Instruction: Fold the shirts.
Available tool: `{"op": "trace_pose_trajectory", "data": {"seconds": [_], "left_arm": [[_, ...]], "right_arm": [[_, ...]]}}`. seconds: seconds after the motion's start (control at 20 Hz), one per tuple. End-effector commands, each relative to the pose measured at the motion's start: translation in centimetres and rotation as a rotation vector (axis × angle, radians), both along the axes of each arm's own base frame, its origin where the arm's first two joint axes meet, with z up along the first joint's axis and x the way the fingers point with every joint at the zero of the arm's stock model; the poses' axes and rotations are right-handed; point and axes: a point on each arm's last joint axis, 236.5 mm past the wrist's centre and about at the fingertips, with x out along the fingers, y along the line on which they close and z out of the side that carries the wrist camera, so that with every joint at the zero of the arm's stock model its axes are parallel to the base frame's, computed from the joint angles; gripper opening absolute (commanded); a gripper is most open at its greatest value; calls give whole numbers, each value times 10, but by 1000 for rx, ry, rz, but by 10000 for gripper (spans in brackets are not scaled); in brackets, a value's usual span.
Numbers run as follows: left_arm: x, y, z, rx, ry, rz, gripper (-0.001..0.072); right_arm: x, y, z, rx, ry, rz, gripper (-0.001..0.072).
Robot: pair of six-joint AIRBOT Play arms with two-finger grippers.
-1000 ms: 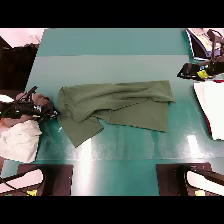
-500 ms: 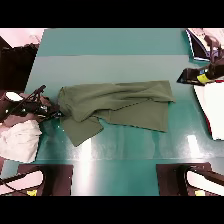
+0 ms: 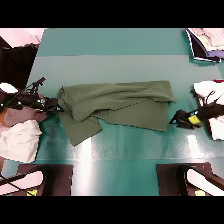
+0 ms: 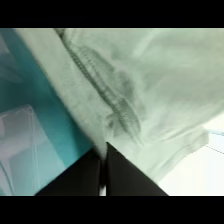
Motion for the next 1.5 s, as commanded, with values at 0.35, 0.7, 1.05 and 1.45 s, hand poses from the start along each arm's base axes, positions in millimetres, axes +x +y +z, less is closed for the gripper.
{"op": "trace_pose_trajectory", "data": {"seconds": [0.35, 0.7, 1.05, 1.45], "left_arm": [[1, -4, 5, -18, -3, -7, 26], [5, -20, 27, -114, -14, -10, 25], [66, -69, 281, -458, -514, -128, 25], [-29, -98, 547, -461, -1190, -247, 25]], "right_arm": [[-10, 32, -37, 147, -31, -132, 404], [11, 25, -17, 120, -132, -105, 16], [110, -21, 231, -70, -821, -141, 15], [62, -32, 504, -324, -1442, -140, 15]]}}
